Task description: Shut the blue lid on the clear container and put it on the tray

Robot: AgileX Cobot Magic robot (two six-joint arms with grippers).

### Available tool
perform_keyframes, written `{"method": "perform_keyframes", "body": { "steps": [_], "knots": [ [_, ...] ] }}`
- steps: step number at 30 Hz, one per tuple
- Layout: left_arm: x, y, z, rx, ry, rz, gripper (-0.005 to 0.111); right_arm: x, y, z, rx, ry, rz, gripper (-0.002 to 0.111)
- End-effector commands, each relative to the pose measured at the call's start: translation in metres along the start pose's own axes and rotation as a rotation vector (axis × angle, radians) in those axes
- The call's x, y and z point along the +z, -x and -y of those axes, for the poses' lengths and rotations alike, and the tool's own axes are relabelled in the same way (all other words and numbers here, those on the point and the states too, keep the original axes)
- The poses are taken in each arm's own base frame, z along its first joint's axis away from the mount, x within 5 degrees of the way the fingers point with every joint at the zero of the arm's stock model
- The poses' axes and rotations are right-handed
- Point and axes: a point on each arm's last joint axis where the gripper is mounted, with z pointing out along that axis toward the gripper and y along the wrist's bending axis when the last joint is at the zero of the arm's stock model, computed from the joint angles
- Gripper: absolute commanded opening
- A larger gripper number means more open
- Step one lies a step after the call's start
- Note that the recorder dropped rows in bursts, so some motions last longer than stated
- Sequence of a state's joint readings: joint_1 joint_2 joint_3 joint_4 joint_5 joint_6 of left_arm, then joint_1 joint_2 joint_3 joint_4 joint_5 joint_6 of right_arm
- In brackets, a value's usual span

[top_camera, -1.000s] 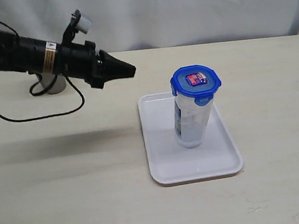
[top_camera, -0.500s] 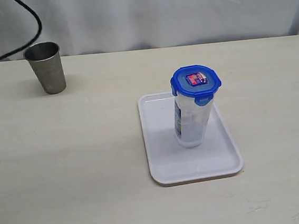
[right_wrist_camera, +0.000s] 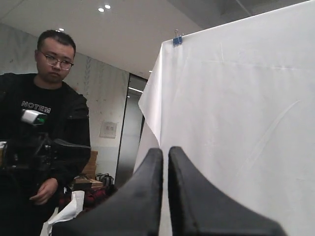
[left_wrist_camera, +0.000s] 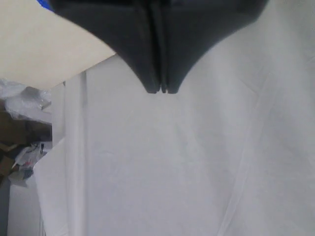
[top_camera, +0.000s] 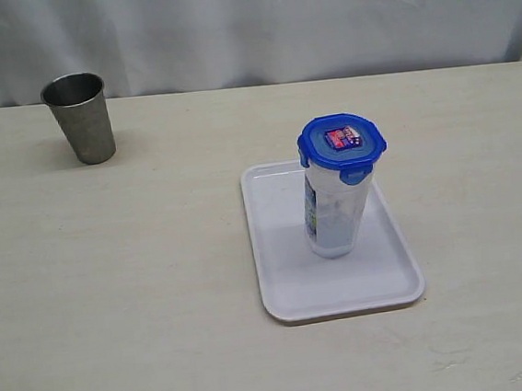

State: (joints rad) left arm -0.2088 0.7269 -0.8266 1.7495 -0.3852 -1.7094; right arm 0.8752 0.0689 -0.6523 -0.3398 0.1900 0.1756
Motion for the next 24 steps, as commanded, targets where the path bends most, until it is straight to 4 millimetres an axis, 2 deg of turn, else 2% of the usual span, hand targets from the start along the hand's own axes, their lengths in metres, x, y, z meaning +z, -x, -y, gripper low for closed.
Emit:
{"method": "perform_keyframes", "body": {
  "steps": [1, 6, 14, 19, 24],
  "knots": [
    [-0.039, 0.003, 0.014, -0.02, 0.018, 0.091, 0.0, -0.001, -0.004, 0.0, 0.015, -0.003, -0.024, 0.004],
    [-0.082, 0.004, 0.031, 0.007, 0.017, 0.206, 0.0, -0.001, -0.004, 0.0, 0.022, -0.003, -0.031, 0.004],
    [-0.123, -0.006, 0.049, 0.046, 0.016, 0.321, 0.0, -0.001, -0.004, 0.0, 0.022, -0.003, -0.027, 0.004],
    [-0.14, -0.004, 0.056, 0.071, 0.012, 0.379, 0.0, -0.001, -0.004, 0.0, 0.022, -0.003, -0.027, 0.004],
    [-0.144, -0.004, 0.057, 0.078, 0.012, 0.396, 0.0, -0.001, -0.004, 0.0, 0.022, -0.003, -0.027, 0.004]
  ]
}}
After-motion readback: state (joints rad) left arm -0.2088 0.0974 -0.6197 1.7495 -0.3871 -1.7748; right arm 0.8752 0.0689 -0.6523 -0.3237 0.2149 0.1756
